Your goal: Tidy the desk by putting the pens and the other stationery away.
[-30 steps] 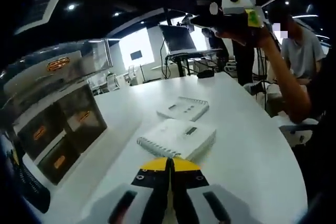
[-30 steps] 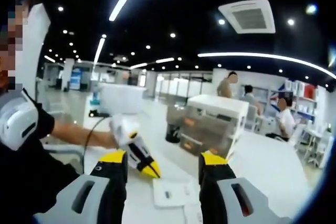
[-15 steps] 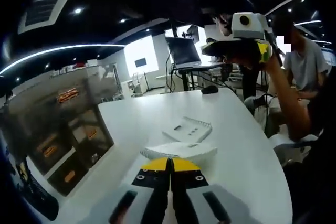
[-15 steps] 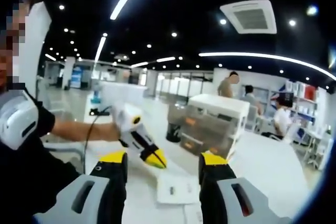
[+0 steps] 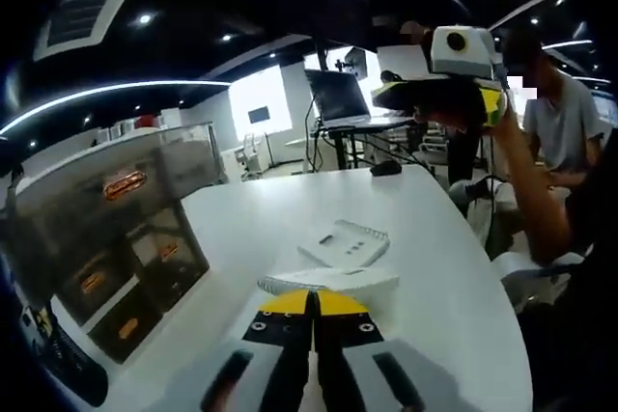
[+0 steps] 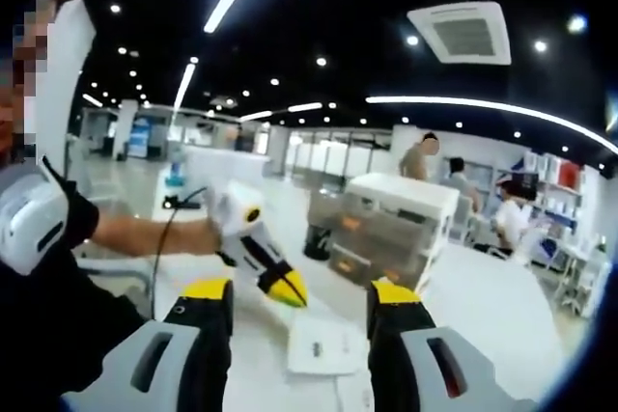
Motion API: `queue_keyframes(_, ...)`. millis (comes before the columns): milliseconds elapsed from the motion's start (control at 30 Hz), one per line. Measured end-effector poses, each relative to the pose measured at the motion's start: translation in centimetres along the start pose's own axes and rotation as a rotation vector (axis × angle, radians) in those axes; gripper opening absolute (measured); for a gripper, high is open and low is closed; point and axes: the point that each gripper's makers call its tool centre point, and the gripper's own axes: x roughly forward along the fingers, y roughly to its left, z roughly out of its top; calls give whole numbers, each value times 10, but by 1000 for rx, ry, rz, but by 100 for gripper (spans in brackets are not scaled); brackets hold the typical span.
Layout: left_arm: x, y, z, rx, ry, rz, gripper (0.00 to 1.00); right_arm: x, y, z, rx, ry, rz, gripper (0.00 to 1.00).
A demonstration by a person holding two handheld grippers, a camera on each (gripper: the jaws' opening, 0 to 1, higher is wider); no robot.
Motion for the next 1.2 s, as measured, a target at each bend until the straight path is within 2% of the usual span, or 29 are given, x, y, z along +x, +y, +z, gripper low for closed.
queue_keyframes(200,1,-3,2,-8,-2,-4,1,1,-9,-7,-60,86,-107,56)
queue_keyframes(300,1,-3,2,-13,-1,-2,1,5,-7,-11,-94,129,-136,57)
queue_keyframes(567,1,-3,3,-31,-3,-4,1,19,8,-15,-156,196,-145,59)
queue_keyframes(900,1,-2,4,-49,5,-2,1,42,25,-32,-242,314,-150,60)
queue_keyframes(1200,2,0,5,-83,2,1,1,62,29,-62,-289,444,-181,61)
